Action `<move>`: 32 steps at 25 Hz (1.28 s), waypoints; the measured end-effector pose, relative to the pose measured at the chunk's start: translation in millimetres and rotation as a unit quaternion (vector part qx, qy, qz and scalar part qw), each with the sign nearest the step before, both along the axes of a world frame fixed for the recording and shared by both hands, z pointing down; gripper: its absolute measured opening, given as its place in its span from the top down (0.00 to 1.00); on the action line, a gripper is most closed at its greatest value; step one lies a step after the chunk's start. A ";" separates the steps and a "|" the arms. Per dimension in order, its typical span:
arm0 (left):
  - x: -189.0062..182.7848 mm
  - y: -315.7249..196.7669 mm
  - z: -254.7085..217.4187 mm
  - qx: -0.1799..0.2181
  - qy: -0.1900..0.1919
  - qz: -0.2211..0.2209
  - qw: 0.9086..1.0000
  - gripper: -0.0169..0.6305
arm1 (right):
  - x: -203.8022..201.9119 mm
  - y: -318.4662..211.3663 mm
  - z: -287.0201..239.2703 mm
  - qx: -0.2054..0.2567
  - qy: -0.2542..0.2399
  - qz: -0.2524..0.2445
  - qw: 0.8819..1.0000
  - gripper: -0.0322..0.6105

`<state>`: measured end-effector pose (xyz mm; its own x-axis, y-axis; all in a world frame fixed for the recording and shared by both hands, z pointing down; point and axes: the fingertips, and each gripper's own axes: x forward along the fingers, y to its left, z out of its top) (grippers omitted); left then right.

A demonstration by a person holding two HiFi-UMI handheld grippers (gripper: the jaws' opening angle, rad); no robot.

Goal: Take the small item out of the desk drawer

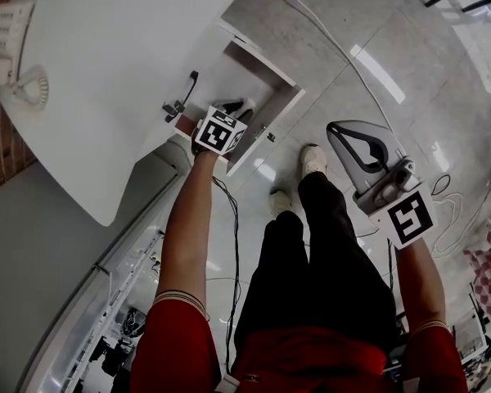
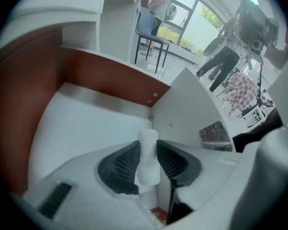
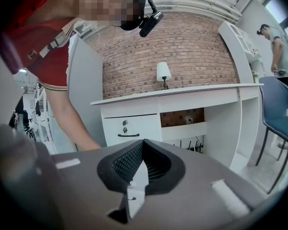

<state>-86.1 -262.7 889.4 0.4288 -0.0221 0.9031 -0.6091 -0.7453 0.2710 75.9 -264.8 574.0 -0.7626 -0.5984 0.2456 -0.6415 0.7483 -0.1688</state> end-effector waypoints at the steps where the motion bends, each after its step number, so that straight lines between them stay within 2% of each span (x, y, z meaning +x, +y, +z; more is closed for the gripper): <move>1: 0.8 -3.7 -9.1 0.010 0.005 -0.003 1.000 0.79 | -0.9 0.3 -3.8 0.000 -0.002 0.001 1.000 0.94; 5: 6.5 -15.6 -54.2 0.059 0.031 -0.010 0.998 0.79 | -8.6 2.9 -22.7 0.001 -0.011 0.004 1.000 0.94; 10: 19.8 -21.4 -125.3 0.128 0.073 -0.017 0.989 0.79 | -17.7 6.0 -53.1 0.009 -0.022 0.004 1.000 0.94; 15: 35.5 -15.6 -192.9 0.187 0.108 -0.018 0.976 0.79 | -26.1 9.9 -80.5 0.019 -0.028 0.006 0.999 0.94; 19: 49.6 -6.7 -247.5 0.227 0.148 -0.029 0.962 0.79 | -31.9 16.8 -99.5 0.026 -0.031 0.009 0.999 0.94; 22: 57.7 1.7 -295.1 0.257 0.182 -0.035 0.949 0.79 | -34.2 21.8 -116.9 0.029 -0.037 0.017 0.999 0.94; 26: 66.8 15.1 -381.0 0.297 0.227 -0.055 0.926 0.79 | -29.9 32.4 -161.1 0.036 -0.048 0.031 0.998 0.94; 32: 64.4 38.5 -507.6 0.373 0.286 -0.090 0.878 0.79 | -31.3 55.1 -230.2 0.057 -0.058 0.039 0.996 0.94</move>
